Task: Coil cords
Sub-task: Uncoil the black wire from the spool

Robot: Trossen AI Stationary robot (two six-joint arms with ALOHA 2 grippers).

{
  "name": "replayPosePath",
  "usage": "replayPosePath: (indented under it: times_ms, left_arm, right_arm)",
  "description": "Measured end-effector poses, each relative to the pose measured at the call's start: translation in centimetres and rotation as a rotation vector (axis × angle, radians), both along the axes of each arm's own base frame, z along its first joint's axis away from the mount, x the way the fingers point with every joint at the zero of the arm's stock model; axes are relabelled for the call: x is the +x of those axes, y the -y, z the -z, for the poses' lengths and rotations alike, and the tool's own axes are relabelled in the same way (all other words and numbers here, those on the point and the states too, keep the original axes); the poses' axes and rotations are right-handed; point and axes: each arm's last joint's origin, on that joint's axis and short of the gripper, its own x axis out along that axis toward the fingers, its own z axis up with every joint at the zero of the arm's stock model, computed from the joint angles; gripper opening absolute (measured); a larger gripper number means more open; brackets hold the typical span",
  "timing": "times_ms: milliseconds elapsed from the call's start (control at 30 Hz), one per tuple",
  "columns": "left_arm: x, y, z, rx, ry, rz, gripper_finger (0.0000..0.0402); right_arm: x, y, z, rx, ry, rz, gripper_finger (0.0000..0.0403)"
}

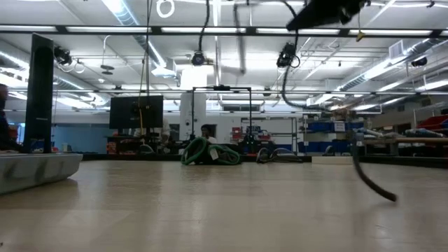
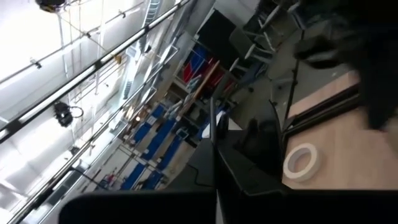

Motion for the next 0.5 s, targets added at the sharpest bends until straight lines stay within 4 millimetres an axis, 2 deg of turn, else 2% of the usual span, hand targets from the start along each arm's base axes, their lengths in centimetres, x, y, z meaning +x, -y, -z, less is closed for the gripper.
replayPosePath:
  times_ms: [133, 233, 367, 500]
  left_arm:
    - [-0.4, 0.8, 0.0, 0.013, -0.023, -0.017, 0.0000]
    - [-0.5, 1.0, 0.2, 0.034, -0.067, -0.055, 0.0000]
    - [-0.5, 1.0, 0.9, 0.060, -0.143, -0.085, 0.0000]
    - [-0.4, 0.8, 1.6, 0.090, -0.225, -0.123, 0.0000]
  right_arm:
    - [-1.7, 1.8, -0.1, 0.001, -0.024, 0.155, 0.0004]
    - [-3.4, 2.5, -0.9, -0.004, 0.029, 0.250, 0.0004]
    - [-5.4, 2.4, -2.6, -0.024, 0.152, 0.300, 0.0004]
    - [-7.0, 1.4, -4.6, -0.077, 0.258, 0.310, 0.0004]
